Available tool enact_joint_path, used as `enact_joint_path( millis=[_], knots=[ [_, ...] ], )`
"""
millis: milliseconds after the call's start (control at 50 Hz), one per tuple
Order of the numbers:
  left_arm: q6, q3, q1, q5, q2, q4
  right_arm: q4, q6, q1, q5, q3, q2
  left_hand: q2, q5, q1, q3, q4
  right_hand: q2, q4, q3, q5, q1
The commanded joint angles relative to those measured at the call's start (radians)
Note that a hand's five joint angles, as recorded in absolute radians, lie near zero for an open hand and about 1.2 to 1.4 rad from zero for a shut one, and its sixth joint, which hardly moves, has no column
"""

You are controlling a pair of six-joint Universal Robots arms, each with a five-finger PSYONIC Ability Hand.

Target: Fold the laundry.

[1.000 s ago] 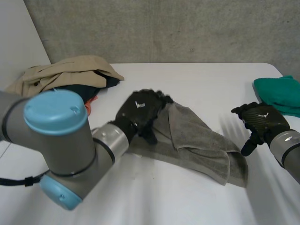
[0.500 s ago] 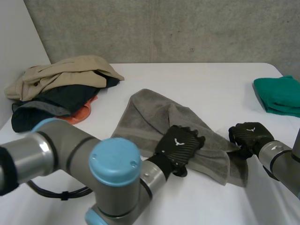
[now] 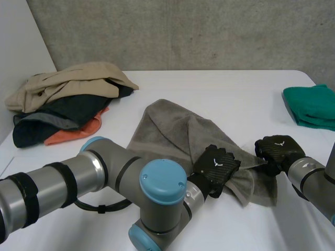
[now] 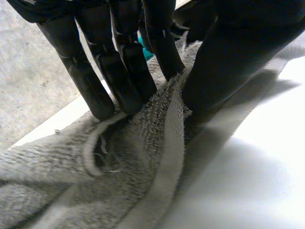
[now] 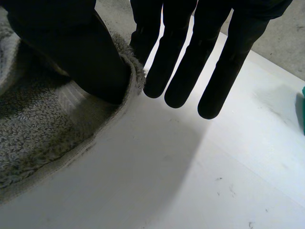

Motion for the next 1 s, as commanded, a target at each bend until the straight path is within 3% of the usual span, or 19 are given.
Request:
enact_joint_path(
  millis=[20,80,180,300,360,480,620,720,900,1000],
  knots=[
    [0.027,0.015,0.025,-0.023,0.013,0.001,0.0,-0.003,-0.002,0.001,-0.002,-0.004,0.21,0.255,0.273,0.217,0.21,0.217,0.2,0.211,0.224,0.275],
    [0.021,-0.003,0.047,-0.068,0.062,-0.008,0.002,-0.017,-0.004,0.007,-0.01,-0.014,0.21,0.255,0.273,0.217,0.21,0.217,0.2,0.211,0.224,0.275],
    [-0.001,-0.101,0.14,-0.137,0.31,-0.02,0.041,-0.075,-0.005,0.012,-0.046,-0.15,0.21,0.255,0.273,0.217,0.21,0.217,0.2,0.211,0.224,0.275],
    [-0.105,-0.209,0.286,-0.137,0.592,-0.028,0.074,-0.181,-0.005,0.015,-0.095,-0.31,0.21,0.255,0.273,0.217,0.21,0.217,0.2,0.211,0.224,0.275],
    [-0.136,-0.23,0.336,-0.137,0.671,-0.048,0.089,-0.225,-0.001,0.026,-0.161,-0.391,0.21,0.255,0.273,0.217,0.21,0.217,0.2,0.211,0.224,0.275],
    [-0.163,-0.261,0.523,-0.111,0.78,-0.154,0.247,-0.264,-0.005,0.05,-0.319,-0.488,0.21,0.255,0.273,0.217,0.21,0.217,0.2,0.211,0.224,0.275],
    [-0.199,-0.261,0.622,-0.05,0.768,-0.264,0.451,-0.327,0.005,0.052,-0.474,-0.442,0.21,0.255,0.273,0.217,0.21,0.217,0.2,0.211,0.224,0.275],
    [-0.2,-0.247,0.645,-0.016,0.686,-0.28,0.522,-0.431,0.045,0.076,-0.552,-0.299,0.21,0.255,0.273,0.217,0.21,0.217,0.2,0.211,0.224,0.275],
    [-0.192,-0.002,0.651,-0.02,0.393,-0.278,0.496,-0.549,0.116,0.256,-0.681,-0.019,0.21,0.255,0.273,0.217,0.21,0.217,0.2,0.211,0.224,0.275],
    [-0.203,0.344,0.657,-0.023,0.242,-0.232,0.32,-0.543,0.119,0.303,-0.87,0.093,0.21,0.255,0.273,0.217,0.21,0.217,0.2,0.211,0.224,0.275]
  ],
)
